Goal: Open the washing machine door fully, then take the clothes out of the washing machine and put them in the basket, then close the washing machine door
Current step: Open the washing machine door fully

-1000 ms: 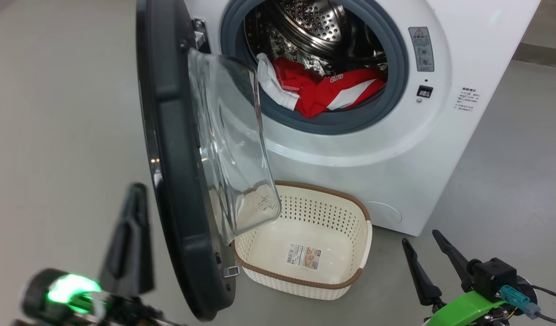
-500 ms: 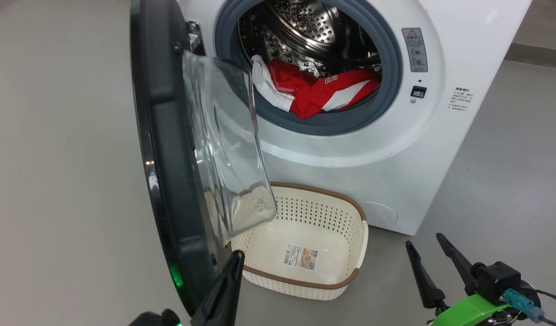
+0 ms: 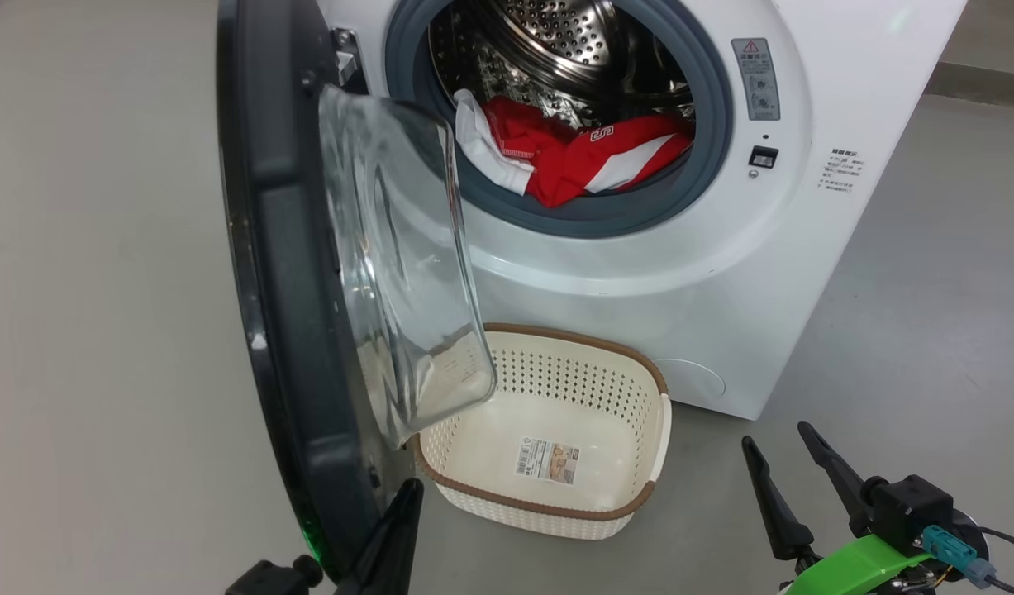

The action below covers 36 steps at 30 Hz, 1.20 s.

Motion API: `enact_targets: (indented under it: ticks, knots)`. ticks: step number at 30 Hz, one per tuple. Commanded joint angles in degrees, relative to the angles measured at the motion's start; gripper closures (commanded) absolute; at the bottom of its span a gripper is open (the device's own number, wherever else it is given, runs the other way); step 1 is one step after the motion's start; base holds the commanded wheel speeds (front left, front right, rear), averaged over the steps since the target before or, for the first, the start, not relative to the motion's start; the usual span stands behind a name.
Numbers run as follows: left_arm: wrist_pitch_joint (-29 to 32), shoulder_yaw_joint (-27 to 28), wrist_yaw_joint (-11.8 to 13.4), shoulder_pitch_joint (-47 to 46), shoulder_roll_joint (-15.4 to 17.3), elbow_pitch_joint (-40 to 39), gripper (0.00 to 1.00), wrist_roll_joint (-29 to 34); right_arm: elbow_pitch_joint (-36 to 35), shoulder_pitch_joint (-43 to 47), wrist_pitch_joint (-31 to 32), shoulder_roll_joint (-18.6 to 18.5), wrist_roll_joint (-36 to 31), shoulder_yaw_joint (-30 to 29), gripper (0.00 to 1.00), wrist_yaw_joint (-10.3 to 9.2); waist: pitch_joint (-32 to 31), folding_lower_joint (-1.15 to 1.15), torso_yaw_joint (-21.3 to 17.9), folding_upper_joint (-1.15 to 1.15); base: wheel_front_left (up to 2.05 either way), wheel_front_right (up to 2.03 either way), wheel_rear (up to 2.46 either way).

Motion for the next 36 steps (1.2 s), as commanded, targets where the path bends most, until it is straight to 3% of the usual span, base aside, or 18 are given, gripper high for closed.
enact_targets:
  ticks: [1,13,36]
  knots:
    - [-0.29,2.69,0.18,-2.12,0.19,-0.57,1.0,-0.18,-1.61,-1.39,-0.52,-0.51,-0.47,1.04,0.0,0.36,0.11,0.0,0.04,0.0,0.0,0.0,0.0]
    - [-0.29,8.3,1.29,-1.51,0.19,-0.76,1.0,1.2,-2.1,-1.7,-0.52,-0.53,-0.79,1.11,0.0,0.36,0.75,0.0,0.77,0.0,0.0,0.0,0.0]
    - [-0.29,30.66,0.03,-5.54,2.42,0.76,1.0,7.45,-2.64,-3.86,-0.52,-1.62,-1.2,2.99,0.0,0.36,4.32,0.0,1.03,0.0,0.0,0.0,0.0]
